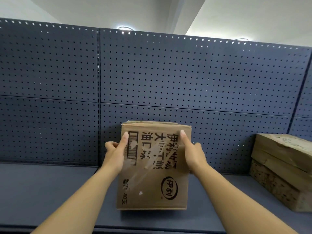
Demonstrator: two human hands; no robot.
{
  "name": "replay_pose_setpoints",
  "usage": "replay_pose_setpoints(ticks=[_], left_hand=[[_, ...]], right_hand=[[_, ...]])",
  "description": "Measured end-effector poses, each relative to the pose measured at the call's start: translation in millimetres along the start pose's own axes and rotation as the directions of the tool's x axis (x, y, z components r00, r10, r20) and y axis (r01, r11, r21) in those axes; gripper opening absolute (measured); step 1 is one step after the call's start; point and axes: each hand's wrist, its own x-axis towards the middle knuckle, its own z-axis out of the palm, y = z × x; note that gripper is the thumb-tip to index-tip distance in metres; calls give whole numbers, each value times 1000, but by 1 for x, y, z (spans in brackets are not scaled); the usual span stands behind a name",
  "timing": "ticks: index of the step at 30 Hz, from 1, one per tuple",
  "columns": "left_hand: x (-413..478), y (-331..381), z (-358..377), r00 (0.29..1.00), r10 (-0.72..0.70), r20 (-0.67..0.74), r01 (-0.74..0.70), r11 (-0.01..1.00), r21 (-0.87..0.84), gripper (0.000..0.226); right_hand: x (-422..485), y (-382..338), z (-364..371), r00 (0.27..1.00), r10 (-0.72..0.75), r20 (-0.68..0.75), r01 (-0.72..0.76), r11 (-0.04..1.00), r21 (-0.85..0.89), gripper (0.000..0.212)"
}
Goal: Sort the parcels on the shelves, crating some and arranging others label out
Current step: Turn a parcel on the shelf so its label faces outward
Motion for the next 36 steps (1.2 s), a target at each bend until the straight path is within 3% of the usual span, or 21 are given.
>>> replay_pose_setpoints(ticks=[6, 12, 17, 21, 25, 28, 30, 32, 36], left_hand=[[0, 12, -2, 996, 83, -23, -83, 997, 2, 67], [5, 32, -6, 967, 232, -101, -229, 973, 44, 51], [8, 60, -3, 937, 338, -83, -301, 907, 293, 56], [15, 78, 1, 913, 405, 42, -347, 720, 602, 62], [27, 82, 12, 926, 255, 279, -374, 515, 771, 69], [33, 81, 17, 898, 103, 428, -430, 412, 803, 55], [36, 80, 20, 864, 81, 496, -483, 410, 774, 42], [40, 79, 22, 867, 57, 496, -469, 432, 770, 40], [47, 76, 22, 838, -21, 546, -512, 318, 798, 47]], right_hand=[[-2, -6, -5, 983, -137, -126, 138, 990, 5, 66], [1, -29, -11, 948, -271, -168, 256, 961, -108, 67], [3, -55, -6, 937, -348, -27, 314, 875, -367, 76], [9, -72, 6, 934, -326, 144, 342, 709, -617, 85], [19, -79, 21, 929, -199, 312, 369, 433, -823, 92], [30, -73, 32, 882, -77, 465, 466, 288, -836, 109], [35, -70, 34, 863, -19, 504, 490, 275, -827, 91], [38, -68, 33, 868, -19, 496, 473, 333, -815, 70], [42, -66, 33, 857, 26, 515, 480, 325, -815, 68]])
